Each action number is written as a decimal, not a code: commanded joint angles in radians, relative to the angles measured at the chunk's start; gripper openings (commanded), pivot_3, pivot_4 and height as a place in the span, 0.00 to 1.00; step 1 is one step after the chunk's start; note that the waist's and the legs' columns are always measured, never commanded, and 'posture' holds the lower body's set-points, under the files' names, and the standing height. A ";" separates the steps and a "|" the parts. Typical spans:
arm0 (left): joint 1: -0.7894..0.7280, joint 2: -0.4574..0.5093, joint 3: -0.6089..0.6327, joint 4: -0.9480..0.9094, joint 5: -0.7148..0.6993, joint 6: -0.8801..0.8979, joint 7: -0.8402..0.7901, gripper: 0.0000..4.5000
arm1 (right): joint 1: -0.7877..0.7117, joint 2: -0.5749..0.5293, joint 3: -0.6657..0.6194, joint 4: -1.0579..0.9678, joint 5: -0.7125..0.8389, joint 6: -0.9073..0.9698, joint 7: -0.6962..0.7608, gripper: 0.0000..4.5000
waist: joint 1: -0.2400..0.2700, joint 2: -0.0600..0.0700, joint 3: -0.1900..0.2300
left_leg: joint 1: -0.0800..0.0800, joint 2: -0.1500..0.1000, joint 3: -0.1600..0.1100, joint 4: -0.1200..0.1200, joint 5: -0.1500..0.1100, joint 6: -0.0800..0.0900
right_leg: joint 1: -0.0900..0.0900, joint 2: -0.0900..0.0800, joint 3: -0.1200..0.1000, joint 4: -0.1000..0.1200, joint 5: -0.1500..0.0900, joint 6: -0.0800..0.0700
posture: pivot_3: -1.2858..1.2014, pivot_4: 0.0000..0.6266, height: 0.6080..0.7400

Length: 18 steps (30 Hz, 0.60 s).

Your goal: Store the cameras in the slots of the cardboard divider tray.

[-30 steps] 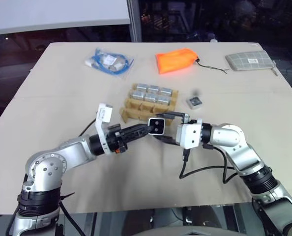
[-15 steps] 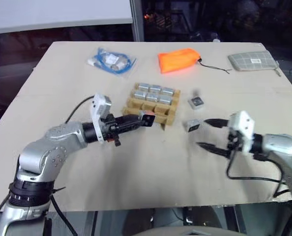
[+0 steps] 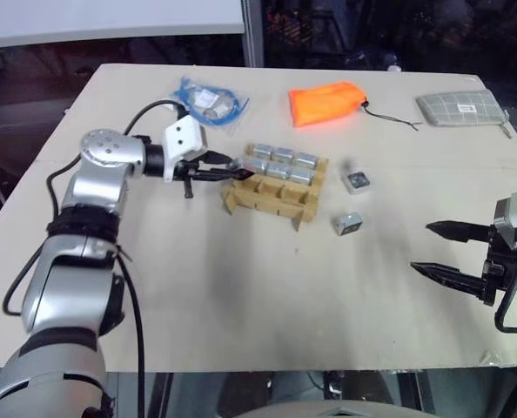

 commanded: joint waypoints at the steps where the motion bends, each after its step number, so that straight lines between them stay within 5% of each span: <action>1: -0.113 -0.030 -0.004 0.172 0.049 -0.103 -0.109 0.15 | 0.009 -0.004 -0.051 -0.048 0.035 -0.001 -0.015 0.94 | -0.004 -0.002 0.001 | 0.000 0.000 0.000 0.000 0.000 0.000 | 0.000 0.000 0.000 0.000 0.000 0.000 | 0.52 0.24 1.00; 18: -0.402 -0.080 -0.114 0.417 0.374 -0.265 -0.103 0.15 | 0.067 0.012 -0.086 -0.101 0.088 -0.014 -0.090 0.94 | -0.009 -0.009 0.005 | -0.002 0.000 -0.003 0.004 -0.001 0.001 | 0.000 -0.001 -0.002 0.003 0.000 0.001 | 0.52 0.24 1.00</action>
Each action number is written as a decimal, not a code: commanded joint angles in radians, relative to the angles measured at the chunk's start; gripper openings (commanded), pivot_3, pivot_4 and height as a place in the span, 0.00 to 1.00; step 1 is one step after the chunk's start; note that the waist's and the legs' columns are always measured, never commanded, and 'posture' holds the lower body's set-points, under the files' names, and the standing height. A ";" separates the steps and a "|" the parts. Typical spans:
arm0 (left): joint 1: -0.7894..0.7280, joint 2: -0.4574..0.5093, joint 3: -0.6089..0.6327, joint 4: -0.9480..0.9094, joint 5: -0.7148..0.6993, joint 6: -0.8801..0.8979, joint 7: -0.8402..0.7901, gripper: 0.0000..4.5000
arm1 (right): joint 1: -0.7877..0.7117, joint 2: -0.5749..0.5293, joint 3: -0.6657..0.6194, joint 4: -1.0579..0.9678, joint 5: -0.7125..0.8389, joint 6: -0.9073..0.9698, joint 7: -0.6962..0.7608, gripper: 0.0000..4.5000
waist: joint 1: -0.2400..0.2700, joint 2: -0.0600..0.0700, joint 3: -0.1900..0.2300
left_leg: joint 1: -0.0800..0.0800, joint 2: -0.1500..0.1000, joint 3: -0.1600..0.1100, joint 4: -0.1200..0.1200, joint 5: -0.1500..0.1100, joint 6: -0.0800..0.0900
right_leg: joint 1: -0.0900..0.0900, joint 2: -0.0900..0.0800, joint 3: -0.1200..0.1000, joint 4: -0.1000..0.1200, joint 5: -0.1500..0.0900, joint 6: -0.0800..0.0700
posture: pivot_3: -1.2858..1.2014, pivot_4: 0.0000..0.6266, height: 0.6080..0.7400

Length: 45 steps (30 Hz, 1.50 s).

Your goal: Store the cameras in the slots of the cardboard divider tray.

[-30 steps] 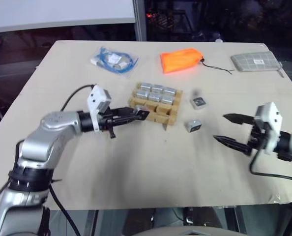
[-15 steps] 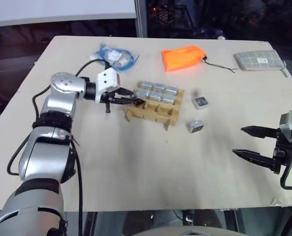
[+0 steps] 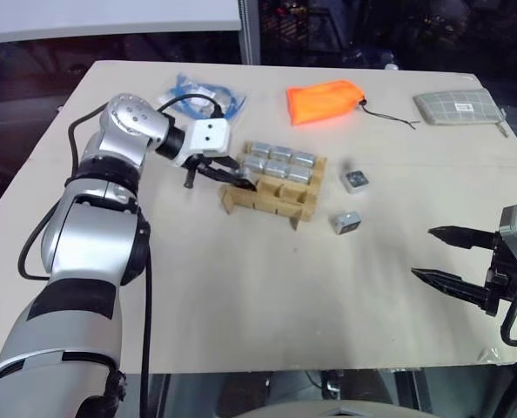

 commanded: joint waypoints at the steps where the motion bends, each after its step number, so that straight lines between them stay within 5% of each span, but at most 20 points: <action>1: -0.058 0.004 -0.016 0.002 0.054 -0.041 0.030 0.15 | -0.009 0.005 -0.017 -0.025 0.015 -0.019 -0.016 0.94 | 0.000 0.000 0.000 | 0.000 0.000 0.000 0.000 0.000 0.000 | 0.000 0.000 0.000 0.000 0.000 0.000 | 0.52 0.24 1.00; 9: -0.065 -0.036 -0.031 0.011 0.110 -0.062 0.031 0.15 | -0.025 0.006 -0.005 -0.020 0.007 -0.040 -0.029 0.94 | 0.001 0.000 0.000 | -0.001 0.000 -0.001 0.008 -0.002 0.003 | 0.000 0.000 0.000 0.008 0.000 0.000 | 0.52 0.24 1.00; 10: -0.065 -0.039 -0.027 0.012 0.112 -0.065 0.037 0.39 | -0.024 0.007 -0.007 -0.020 0.009 -0.041 -0.030 0.95 | 0.000 -0.001 0.000 | -0.001 0.000 -0.002 0.009 -0.002 0.003 | 0.000 0.000 0.000 0.009 0.000 0.000 | 0.52 0.24 1.00; 17: -0.055 -0.034 0.015 0.013 0.090 -0.069 0.069 0.99 | -0.044 0.009 0.015 -0.015 0.008 -0.045 -0.039 0.95 | -0.001 -0.001 0.000 | 0.000 0.001 -0.006 0.010 -0.002 0.003 | -0.001 0.000 0.001 0.011 0.000 0.000 | 0.52 0.24 1.00; 23: -0.049 0.014 0.172 -0.008 -0.075 0.011 -0.044 0.99 | -0.081 0.021 0.079 0.009 -0.045 -0.077 -0.061 0.95 | -0.003 -0.001 0.000 | -0.001 0.001 -0.006 0.010 -0.001 0.002 | -0.002 0.000 0.001 0.011 0.000 0.000 | 0.52 0.24 1.00; 27: 0.008 0.069 0.233 -0.128 -0.347 0.236 -0.095 0.99 | -0.142 0.122 0.216 0.033 -0.122 -0.113 -0.172 0.95 | -0.005 -0.001 0.000 | -0.001 0.001 -0.005 0.011 0.000 0.000 | -0.003 0.000 0.002 0.013 0.000 0.000 | 0.52 0.24 1.00; 35: 0.526 0.224 0.399 -0.796 -0.734 0.698 -0.048 0.99 | -0.196 0.341 0.532 0.172 -0.476 -0.269 -0.384 0.95 | -0.028 0.000 0.000 | 0.000 0.003 -0.003 0.011 0.001 -0.001 | -0.004 0.000 0.006 0.016 0.000 0.000 | 0.52 0.24 1.00; 41: 0.973 0.210 0.591 -1.316 -0.902 0.934 0.196 0.99 | -0.207 0.542 0.660 0.258 -0.615 -0.368 -0.507 0.95 | -0.024 0.001 0.000 | 0.002 0.006 -0.002 0.011 0.001 -0.002 | -0.004 0.000 0.007 0.016 0.000 0.000 | 0.52 0.24 1.00; 45: 1.130 0.193 0.652 -1.517 -0.981 1.024 0.307 0.99 | -0.204 0.619 0.716 0.270 -0.658 -0.407 -0.526 0.95 | -0.021 0.001 0.000 | 0.003 0.006 -0.001 0.011 0.001 -0.002 | -0.003 0.000 0.007 0.017 0.000 0.000 | 0.52 0.24 1.00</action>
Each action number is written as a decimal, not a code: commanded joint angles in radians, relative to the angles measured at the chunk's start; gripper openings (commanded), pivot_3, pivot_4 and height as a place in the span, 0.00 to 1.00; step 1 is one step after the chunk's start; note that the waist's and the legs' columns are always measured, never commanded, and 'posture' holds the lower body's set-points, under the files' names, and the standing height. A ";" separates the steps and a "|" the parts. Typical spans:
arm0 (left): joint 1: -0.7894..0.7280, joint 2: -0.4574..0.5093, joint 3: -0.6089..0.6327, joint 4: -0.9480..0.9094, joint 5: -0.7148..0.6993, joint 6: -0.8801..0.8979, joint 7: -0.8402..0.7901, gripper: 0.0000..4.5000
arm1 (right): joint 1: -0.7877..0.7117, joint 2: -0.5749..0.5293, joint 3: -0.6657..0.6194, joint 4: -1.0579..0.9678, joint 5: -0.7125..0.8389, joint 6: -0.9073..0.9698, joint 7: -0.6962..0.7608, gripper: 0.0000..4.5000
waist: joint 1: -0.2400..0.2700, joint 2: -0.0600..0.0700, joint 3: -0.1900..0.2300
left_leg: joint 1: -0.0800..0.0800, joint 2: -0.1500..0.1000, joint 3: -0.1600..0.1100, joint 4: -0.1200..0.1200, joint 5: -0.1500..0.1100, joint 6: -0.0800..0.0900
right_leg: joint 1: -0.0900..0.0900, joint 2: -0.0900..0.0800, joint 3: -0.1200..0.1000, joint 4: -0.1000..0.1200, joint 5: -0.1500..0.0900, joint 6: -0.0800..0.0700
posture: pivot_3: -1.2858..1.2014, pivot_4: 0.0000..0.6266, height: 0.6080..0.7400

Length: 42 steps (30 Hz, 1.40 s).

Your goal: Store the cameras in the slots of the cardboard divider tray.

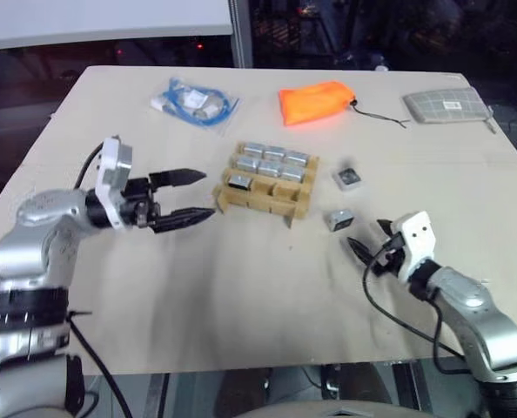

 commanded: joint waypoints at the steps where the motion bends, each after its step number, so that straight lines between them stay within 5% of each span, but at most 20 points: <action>1: 0.053 -0.001 0.065 -0.159 -0.078 0.066 0.087 0.99 | -0.005 0.035 0.027 -0.005 -0.043 -0.052 -0.024 0.95 | 0.001 0.000 0.000 | 0.001 0.000 0.000 0.000 0.000 0.000 | 0.000 0.000 0.000 0.000 0.000 0.000 | 0.52 0.24 1.00; 23: 0.088 0.095 0.057 -0.234 -0.104 0.121 0.086 0.99 | -0.139 0.222 0.052 0.230 -0.179 -0.190 -0.106 0.95 | -0.007 0.001 0.000 | 0.003 -0.003 0.002 -0.002 0.003 -0.004 | -0.001 0.003 0.003 0.001 0.000 -0.001 | 0.52 0.24 1.00; 28: 0.078 0.111 0.039 -0.218 -0.082 0.108 0.066 1.00 | -0.139 0.220 0.051 0.231 -0.182 -0.200 -0.103 0.45 | -0.007 0.001 0.000 | 0.003 -0.003 0.002 -0.002 0.003 -0.004 | -0.001 0.003 0.003 0.001 0.000 -0.001 | 0.52 0.24 1.00; 35: 0.011 0.067 -0.023 -0.191 -0.063 0.119 0.120 1.00 | -0.163 0.196 0.056 0.185 -0.168 -0.206 -0.058 0.44 | -0.005 0.001 0.000 | 0.003 -0.003 0.002 -0.002 0.003 -0.004 | -0.001 0.003 0.003 0.001 0.000 -0.001 | 0.52 0.24 1.00; 42: -0.065 -0.075 -0.172 -0.166 -0.020 0.170 0.248 1.00 | -0.269 0.005 0.233 0.161 -0.370 -0.350 0.112 0.44 | -0.008 0.001 0.000 | 0.003 -0.003 0.002 -0.002 0.003 -0.004 | -0.001 0.003 0.004 0.001 0.000 -0.001 | 0.52 0.24 1.00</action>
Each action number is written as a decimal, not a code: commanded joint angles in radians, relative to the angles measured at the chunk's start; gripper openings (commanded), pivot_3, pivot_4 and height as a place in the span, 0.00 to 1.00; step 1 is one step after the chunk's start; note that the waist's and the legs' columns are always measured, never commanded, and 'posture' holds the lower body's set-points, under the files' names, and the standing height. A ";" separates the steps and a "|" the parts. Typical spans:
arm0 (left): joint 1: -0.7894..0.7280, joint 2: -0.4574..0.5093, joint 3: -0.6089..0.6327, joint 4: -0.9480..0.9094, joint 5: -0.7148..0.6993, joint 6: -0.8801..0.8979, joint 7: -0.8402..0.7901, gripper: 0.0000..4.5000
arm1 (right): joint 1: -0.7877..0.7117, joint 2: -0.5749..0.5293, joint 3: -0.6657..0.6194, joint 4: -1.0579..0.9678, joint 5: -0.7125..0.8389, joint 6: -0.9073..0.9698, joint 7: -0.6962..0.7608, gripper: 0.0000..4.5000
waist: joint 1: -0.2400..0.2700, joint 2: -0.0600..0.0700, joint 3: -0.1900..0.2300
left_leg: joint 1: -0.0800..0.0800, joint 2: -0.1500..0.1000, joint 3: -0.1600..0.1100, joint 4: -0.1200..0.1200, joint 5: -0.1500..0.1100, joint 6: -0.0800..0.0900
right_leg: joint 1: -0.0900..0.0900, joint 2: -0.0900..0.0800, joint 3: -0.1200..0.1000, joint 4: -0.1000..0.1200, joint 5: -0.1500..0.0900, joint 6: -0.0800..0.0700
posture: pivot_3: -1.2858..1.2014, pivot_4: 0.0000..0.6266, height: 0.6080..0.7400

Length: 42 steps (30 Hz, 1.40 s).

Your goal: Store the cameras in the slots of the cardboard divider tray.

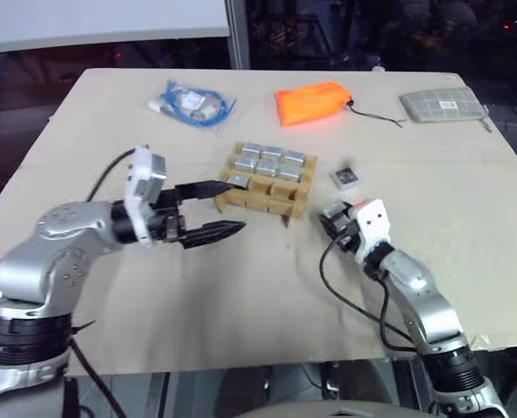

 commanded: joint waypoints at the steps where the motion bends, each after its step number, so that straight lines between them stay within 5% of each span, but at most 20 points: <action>1: -0.038 -0.037 -0.093 0.008 0.076 -0.002 0.064 1.00 | -0.081 -0.083 0.102 -0.020 -0.143 -0.107 0.084 0.44 | 0.000 0.000 0.000 | 0.000 0.000 0.000 0.000 0.000 0.000 | 0.000 0.000 0.000 0.000 0.000 0.000 | 0.52 0.24 1.00; 7: -0.139 -0.166 -0.209 0.026 0.178 0.029 0.229 1.00 | -0.209 -0.110 0.184 0.059 -0.295 -0.110 0.109 0.44 | 0.004 0.000 0.000 | -0.001 0.000 0.000 0.000 0.000 0.000 | -0.001 0.000 0.000 0.000 0.000 0.000 | 0.52 0.24 1.00; 14: -0.149 -0.198 -0.325 -0.070 0.288 0.085 0.347 1.00 | -0.286 -0.062 0.239 0.128 -0.461 -0.061 0.067 0.44 | -0.001 -0.001 0.000 | -0.001 0.000 0.000 0.000 0.000 0.000 | -0.001 0.000 0.000 0.000 0.000 0.000 | 0.52 0.24 1.00; 23: -0.169 -0.237 -0.375 -0.085 0.403 0.129 0.479 1.00 | -0.296 -0.019 0.238 0.123 -0.508 -0.045 0.079 0.44 | 0.001 -0.001 0.000 | 0.001 0.000 0.000 0.002 0.001 -0.001 | 0.000 0.000 0.001 0.006 0.000 0.000 | 0.52 0.24 1.00; 36: -0.167 -0.291 -0.349 -0.116 0.395 0.178 0.514 1.00 | -0.287 -0.016 0.224 0.111 -0.515 -0.039 0.081 0.44 | 0.000 -0.001 0.000 | 0.002 0.000 0.000 0.002 0.001 -0.002 | -0.001 0.000 0.001 0.007 0.000 0.000 | 0.52 0.24 1.00; 42: -0.169 -0.289 -0.347 -0.118 0.396 0.181 0.517 0.59 | -0.285 -0.010 0.226 0.111 -0.514 -0.036 0.079 0.44 | 0.001 -0.001 0.000 | 0.001 0.000 0.000 0.002 0.002 -0.002 | -0.001 -0.001 0.001 0.008 0.000 0.000 | 0.52 0.24 1.00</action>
